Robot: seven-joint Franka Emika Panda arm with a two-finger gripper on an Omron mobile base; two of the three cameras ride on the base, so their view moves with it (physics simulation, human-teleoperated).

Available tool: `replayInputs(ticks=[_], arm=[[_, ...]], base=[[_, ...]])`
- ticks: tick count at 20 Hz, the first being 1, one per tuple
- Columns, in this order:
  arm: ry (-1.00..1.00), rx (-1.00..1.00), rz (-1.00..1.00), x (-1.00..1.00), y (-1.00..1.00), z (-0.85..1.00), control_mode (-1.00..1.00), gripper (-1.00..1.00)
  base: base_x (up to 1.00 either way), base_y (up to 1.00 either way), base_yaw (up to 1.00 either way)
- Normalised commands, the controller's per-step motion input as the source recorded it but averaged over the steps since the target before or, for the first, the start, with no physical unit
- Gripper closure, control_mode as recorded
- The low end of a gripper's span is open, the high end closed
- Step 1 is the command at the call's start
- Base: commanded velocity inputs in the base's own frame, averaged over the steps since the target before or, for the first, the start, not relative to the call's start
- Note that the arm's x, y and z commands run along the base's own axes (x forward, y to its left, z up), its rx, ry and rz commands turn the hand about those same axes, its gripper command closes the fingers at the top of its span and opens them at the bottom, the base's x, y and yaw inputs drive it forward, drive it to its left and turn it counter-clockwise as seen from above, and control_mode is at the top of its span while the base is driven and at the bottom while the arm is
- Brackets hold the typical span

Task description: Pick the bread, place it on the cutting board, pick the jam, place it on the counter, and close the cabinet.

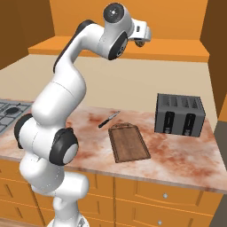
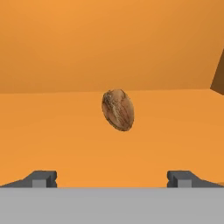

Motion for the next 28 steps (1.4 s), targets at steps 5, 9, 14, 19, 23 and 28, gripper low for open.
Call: replayInputs(ticks=[5, 9, 14, 19, 23, 28], arm=[[0.00, 0.00, 0.00, 0.21, -0.14, 0.00, -1.00, -1.00], [0.00, 0.00, 0.00, 0.16, -0.11, 0.00, -1.00, -1.00], [0.00, 0.00, 0.00, 0.27, 0.00, -0.01, -1.00, -1.00], [0.00, 0.00, 0.00, 0.33, -0.04, 0.00, -1.00, -1.00], [0.00, 0.00, 0.00, 0.23, -0.14, 0.00, -1.00, -1.00], [0.00, 0.00, 0.00, 0.20, -0.07, -0.02, -1.00, -1.00]], base=[[0.00, 0.00, 0.00], [0.00, 0.00, 0.00], [0.00, 0.00, 0.00], [0.00, 0.00, 0.00], [0.00, 0.00, 0.00], [0.00, 0.00, 0.00]])
